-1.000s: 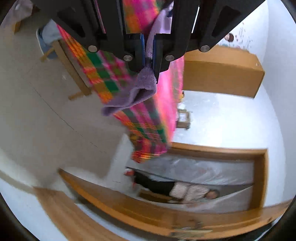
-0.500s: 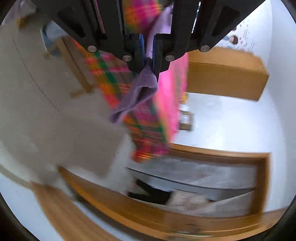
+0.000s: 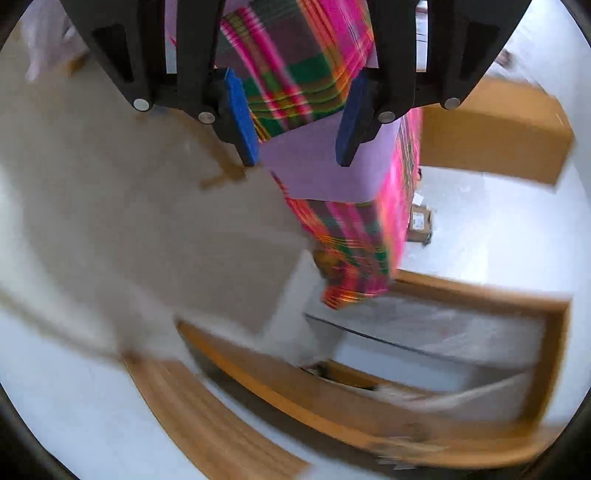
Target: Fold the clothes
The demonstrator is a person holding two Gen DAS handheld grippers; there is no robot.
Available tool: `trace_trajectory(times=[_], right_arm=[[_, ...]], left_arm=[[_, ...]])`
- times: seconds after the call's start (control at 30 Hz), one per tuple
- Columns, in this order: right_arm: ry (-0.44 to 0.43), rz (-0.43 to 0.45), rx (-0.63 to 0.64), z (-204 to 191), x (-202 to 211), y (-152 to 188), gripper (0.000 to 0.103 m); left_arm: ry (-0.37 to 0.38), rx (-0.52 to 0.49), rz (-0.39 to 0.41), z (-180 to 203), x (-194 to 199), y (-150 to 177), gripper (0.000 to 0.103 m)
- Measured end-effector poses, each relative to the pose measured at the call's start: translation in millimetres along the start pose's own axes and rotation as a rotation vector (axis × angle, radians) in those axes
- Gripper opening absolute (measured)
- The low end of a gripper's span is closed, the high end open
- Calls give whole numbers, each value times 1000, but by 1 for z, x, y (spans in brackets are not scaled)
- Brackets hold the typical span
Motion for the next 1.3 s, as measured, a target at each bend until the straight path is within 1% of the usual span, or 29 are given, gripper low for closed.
trace_trajectory(times=[0.03, 0.07, 0.17, 0.3, 0.4, 0.5, 0.57, 0.63, 0.73, 0.83, 1.0, 1.1, 1.3], right_arm=[[8, 12, 51, -11, 3, 8, 45], [-10, 5, 95, -23, 5, 19, 45], [-53, -36, 225, -58, 2, 56, 45], [-24, -85, 370, -86, -13, 113, 45], [3, -133, 457, -97, -28, 148, 44], [11, -174, 529, -107, -44, 178, 42], [24, -178, 570, -111, -49, 194, 41], [18, -171, 608, -115, -42, 212, 40], [13, -141, 705, -126, -36, 235, 40], [25, -147, 786, -137, -41, 256, 40], [85, -147, 927, -146, -55, 291, 40], [103, -154, 975, -150, -61, 306, 40], [116, -140, 1047, -162, -69, 322, 40]], left_arm=[[-10, 20, 2, -5, 3, 2, 56], [-19, 42, 6, -10, 6, 4, 56], [-52, 96, 20, -23, 16, 12, 56], [-91, 166, 9, -42, 23, 28, 56], [-94, 189, 1, -50, 21, 39, 56], [-97, 203, -4, -54, 21, 47, 56], [-99, 204, -3, -53, 25, 49, 57], [-99, 206, 13, -52, 33, 51, 57], [-139, 213, 36, -56, 47, 55, 57], [-184, 239, 50, -65, 57, 62, 57], [-257, 272, 49, -84, 67, 74, 57], [-295, 279, 48, -93, 74, 80, 57], [-387, 264, 39, -103, 83, 85, 57]])
Point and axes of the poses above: each gripper's, at about its wrist camera, not at the fingertips, and x roughly against the way its jaws point, z to its right, y to its underside, the point moved 2 cm from there along -x, roughly the way its jaws point, and after that the axes turned 9 degrees about -x, right-handed, at the moved point
